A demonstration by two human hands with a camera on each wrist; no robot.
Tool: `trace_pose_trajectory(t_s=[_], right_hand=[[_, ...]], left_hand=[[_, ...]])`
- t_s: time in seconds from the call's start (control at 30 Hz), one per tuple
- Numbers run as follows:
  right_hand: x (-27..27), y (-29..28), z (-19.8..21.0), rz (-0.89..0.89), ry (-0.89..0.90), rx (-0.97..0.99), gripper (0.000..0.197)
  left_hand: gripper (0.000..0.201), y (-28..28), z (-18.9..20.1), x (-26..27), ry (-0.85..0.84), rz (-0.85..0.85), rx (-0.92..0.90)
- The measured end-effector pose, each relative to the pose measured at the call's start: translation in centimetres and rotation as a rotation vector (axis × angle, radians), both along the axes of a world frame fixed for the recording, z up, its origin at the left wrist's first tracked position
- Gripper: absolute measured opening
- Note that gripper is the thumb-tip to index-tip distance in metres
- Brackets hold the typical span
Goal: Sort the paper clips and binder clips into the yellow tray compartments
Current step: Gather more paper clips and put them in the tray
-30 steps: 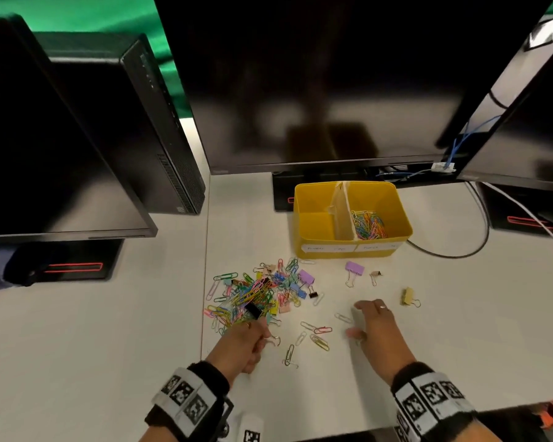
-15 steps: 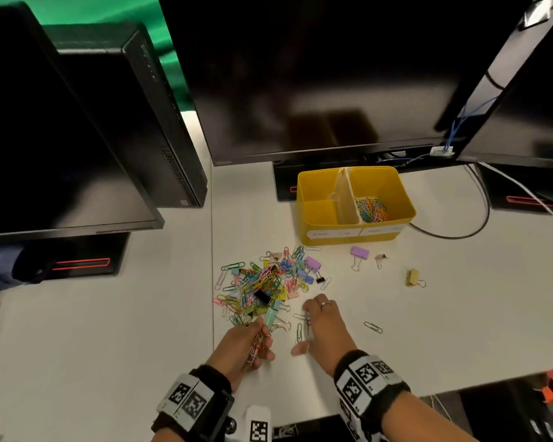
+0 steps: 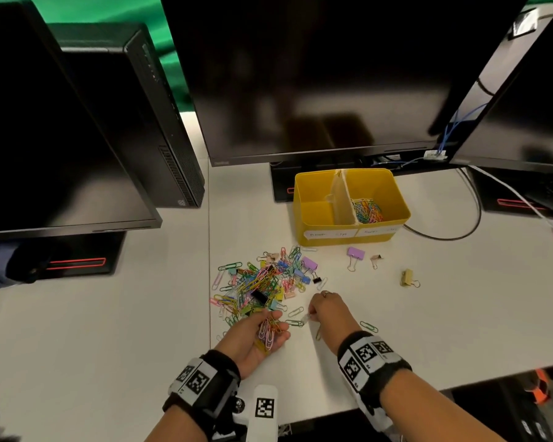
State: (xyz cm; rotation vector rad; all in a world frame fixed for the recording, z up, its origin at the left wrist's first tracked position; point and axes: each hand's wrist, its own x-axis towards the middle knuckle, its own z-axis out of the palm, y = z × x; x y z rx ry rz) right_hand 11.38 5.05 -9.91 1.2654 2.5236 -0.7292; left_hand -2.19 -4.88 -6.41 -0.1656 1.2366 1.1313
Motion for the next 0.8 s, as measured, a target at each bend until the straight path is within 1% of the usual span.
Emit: trace_pose_trajectory(t_s=[0.07,0.13,0.17,0.2,0.23,0.3,0.37,0.4,0.43,0.5,0.57,0.6,0.67,0.73,0.77,0.8], right_hand=[[-0.1,0.4,0.1,0.041,-0.028,0.091,0.026],[0.1,1.0,0.3,0.015,-0.020,0.169,0.026],[0.3,1.1,0.7,-0.003,-0.011,0.169,0.022],[0.6,1.1,1.1,-0.028,0.045,0.145,0.021],[0.9,1.1,1.7,-0.063,0.130,0.092,0.026],[0.9,0.9,3.5,-0.110,0.335,0.018,0.029],[0.3,-0.2,5.9,-0.071,0.482,-0.048,0.020],[0.0,-0.8,6.8,-0.029,0.497,-0.095,0.017],[-0.2,-1.4,7.4,0.014,0.482,-0.132,0.017],[-0.4,-2.2,7.9,0.087,0.403,-0.132,0.022],[0.2,-2.2,8.2,0.080,0.421,-0.114,0.023],[0.9,-1.8,8.2,0.027,0.457,-0.099,0.022],[3.5,-0.3,7.4,-0.172,0.470,-0.014,0.017],[6.7,1.3,5.7,-0.380,0.351,0.027,0.013],[8.0,1.7,4.7,-0.429,0.246,0.021,0.016],[9.0,1.8,3.7,-0.437,0.156,0.010,0.017]], left_hand=[[0.034,0.1,0.1,0.2,-0.026,0.018,-0.008],[0.034,0.0,0.2,0.3,-0.054,0.030,-0.011],[0.034,0.1,0.3,0.3,-0.064,0.032,-0.012],[0.034,0.1,0.4,0.4,-0.072,0.036,-0.017],[0.035,0.2,0.5,0.5,-0.083,0.033,-0.019],[0.036,0.4,0.7,0.8,-0.100,0.012,-0.038],[0.037,0.8,1.0,1.2,-0.133,-0.026,-0.036],[0.036,1.0,1.4,1.5,-0.159,-0.053,-0.019],[0.034,1.2,1.6,1.8,-0.178,-0.084,-0.001],[0.028,1.7,2.0,2.3,-0.187,-0.147,0.013],[0.022,2.2,1.7,2.4,-0.203,-0.162,-0.011],[0.024,2.4,1.5,2.3,-0.207,-0.141,-0.042],[0.032,2.4,0.9,1.8,-0.185,-0.113,-0.086],[0.035,2.1,0.8,1.1,-0.123,-0.158,-0.078],[0.036,1.9,0.8,0.8,-0.070,-0.189,-0.067],[0.036,1.7,0.9,0.6,-0.009,-0.217,-0.056]])
